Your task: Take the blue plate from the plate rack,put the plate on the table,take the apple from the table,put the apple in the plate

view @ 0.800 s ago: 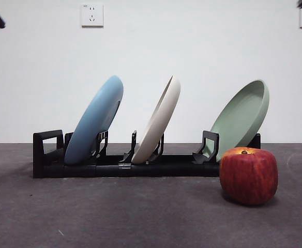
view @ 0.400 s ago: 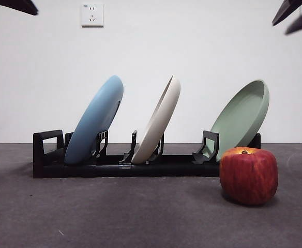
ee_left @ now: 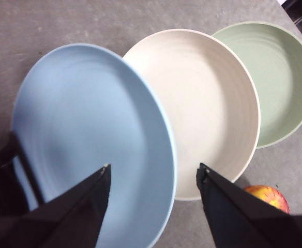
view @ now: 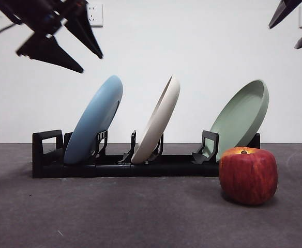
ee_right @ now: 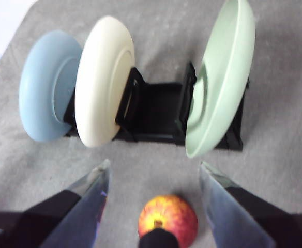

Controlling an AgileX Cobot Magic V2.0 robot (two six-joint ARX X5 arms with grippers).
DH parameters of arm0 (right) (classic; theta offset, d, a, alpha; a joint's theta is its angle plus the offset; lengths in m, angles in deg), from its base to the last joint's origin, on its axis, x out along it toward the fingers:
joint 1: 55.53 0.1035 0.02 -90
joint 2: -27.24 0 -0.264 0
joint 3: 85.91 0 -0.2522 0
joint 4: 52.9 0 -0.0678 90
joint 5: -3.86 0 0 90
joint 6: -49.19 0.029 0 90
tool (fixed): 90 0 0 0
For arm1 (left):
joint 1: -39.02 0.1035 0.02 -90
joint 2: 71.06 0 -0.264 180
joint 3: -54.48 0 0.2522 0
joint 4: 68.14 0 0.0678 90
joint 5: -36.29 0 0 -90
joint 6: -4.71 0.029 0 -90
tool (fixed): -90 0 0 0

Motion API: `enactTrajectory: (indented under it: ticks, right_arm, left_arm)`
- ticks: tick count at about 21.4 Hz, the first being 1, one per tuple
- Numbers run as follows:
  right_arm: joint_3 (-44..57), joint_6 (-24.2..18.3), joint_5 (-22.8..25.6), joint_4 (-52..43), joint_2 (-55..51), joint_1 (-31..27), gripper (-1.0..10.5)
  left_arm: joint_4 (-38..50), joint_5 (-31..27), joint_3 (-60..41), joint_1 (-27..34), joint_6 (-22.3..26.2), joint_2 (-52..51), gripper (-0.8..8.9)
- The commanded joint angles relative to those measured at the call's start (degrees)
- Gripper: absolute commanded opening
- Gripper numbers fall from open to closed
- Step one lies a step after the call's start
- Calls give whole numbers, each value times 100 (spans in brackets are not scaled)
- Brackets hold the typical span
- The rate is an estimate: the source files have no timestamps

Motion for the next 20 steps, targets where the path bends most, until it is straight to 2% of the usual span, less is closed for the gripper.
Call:
enactTrajectory:
  ticks: [1,4,12,13,15,16,20]
  right_arm:
    - [-9,-44,-2,94,7,2,288]
    - [-9,-44,-2,221,7,2,288]
    - [-9,-46,11,256,7,2,285]
    - [-9,-46,13,256,7,2,285]
    - [-9,-44,13,256,7,2,285]
    - [-9,-44,13,262,7,2,285]
    - [-9,-44,11,275,7,2,285]
  left_arm:
    - [-11,-179,247,-120,44,315,285]
    - [-13,-444,474,-251,46,605,285]
    - [37,-629,483,-490,96,833,272]
    - [33,-625,483,-496,98,835,232]
    - [31,-577,483,-535,120,835,30]
    - [31,-581,483,-544,120,835,-8]
    - [101,-599,483,-557,118,833,-8]
